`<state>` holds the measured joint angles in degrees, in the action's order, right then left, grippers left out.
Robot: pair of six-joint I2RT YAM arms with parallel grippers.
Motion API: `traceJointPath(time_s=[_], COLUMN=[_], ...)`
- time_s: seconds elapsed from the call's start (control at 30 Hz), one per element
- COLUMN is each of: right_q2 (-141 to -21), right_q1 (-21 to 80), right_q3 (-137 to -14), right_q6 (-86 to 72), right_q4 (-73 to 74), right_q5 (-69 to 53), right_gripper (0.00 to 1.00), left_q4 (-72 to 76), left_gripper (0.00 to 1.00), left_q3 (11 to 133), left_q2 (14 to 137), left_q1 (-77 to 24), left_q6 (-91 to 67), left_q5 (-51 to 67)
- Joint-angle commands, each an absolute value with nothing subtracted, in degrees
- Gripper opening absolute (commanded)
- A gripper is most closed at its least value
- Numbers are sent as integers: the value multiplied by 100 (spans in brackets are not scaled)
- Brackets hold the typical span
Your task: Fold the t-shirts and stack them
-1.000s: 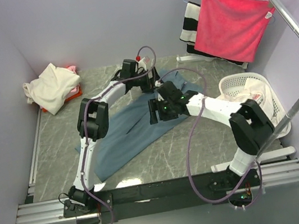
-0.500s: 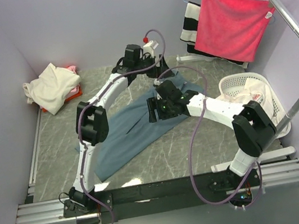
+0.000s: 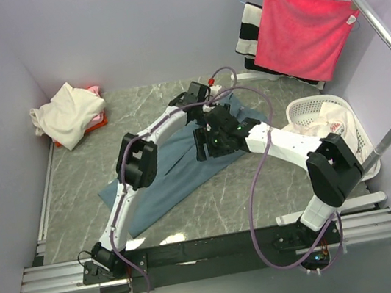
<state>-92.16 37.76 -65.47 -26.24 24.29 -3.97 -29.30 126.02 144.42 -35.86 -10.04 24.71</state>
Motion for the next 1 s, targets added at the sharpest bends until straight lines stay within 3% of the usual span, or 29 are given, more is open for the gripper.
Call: traceJointPath(time_s=[0.0,0.07,0.2,0.43,0.67,0.97], right_q2=[-9281,-9308,-9308,-9413,-10114,-11520], right_q1=[3849,3867,3929,4218,5017,5493], right_q3=[-6732,-6724,-6697,-6785,-7373,-9122], right_q6=[-2619,-2610,-2593,-2330,-1802,-1222], right_q4=[2417,2417,2347,2030,1960,2206], right_q5=[-395,-413,-527,-1160,-1125,-1572], right_gripper=[81,81,81,81,82,84], left_q4=[-3436,-3524,-3788,-3059,-2831,-2417], left_gripper=[99,99,99,99,100,100], left_q3=[12753,12770,13051,12243,12244,11681], left_q2=[14502,14598,14827,14230,13931,13588], left_q1=[-3568,-3533,-3165,-2049,-1688,-1600], left_q6=[-475,-413,-517,-975,-1239,-1485], left_q5=[1276,591,308,1028,1476,1951])
